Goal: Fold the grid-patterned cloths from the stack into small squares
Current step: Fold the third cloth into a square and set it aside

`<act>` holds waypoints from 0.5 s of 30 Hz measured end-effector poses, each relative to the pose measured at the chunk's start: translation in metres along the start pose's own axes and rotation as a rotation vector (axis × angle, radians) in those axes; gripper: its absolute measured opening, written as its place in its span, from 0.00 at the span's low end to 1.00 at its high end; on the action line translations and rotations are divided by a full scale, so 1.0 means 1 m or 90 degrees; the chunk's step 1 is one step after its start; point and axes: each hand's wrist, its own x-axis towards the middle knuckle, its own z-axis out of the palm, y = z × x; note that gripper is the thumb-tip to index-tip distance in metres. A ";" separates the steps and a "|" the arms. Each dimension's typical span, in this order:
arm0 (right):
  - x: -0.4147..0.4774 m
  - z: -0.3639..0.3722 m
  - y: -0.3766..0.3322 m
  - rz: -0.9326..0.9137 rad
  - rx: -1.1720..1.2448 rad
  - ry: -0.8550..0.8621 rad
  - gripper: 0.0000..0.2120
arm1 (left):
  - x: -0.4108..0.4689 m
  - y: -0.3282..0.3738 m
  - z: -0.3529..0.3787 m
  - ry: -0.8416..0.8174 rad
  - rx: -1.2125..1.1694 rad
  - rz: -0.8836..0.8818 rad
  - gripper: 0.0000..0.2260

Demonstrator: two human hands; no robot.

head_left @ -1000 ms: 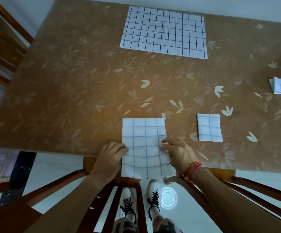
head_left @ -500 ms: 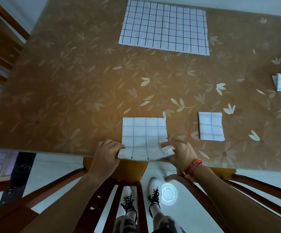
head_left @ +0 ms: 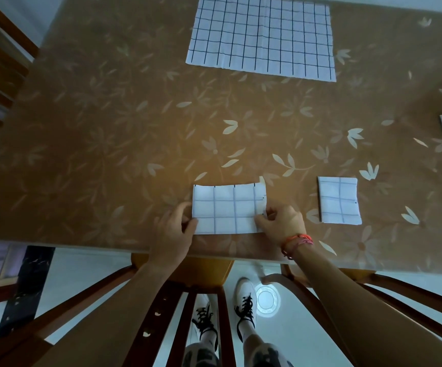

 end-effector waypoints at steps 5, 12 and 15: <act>0.006 -0.001 -0.004 0.040 -0.006 -0.009 0.21 | -0.003 0.000 -0.003 -0.029 -0.038 -0.009 0.24; 0.009 0.002 -0.006 0.036 -0.043 -0.006 0.23 | 0.000 -0.005 -0.003 0.005 0.144 0.104 0.15; 0.011 0.003 -0.006 0.032 -0.056 -0.013 0.22 | 0.006 -0.003 -0.004 0.031 0.242 0.229 0.16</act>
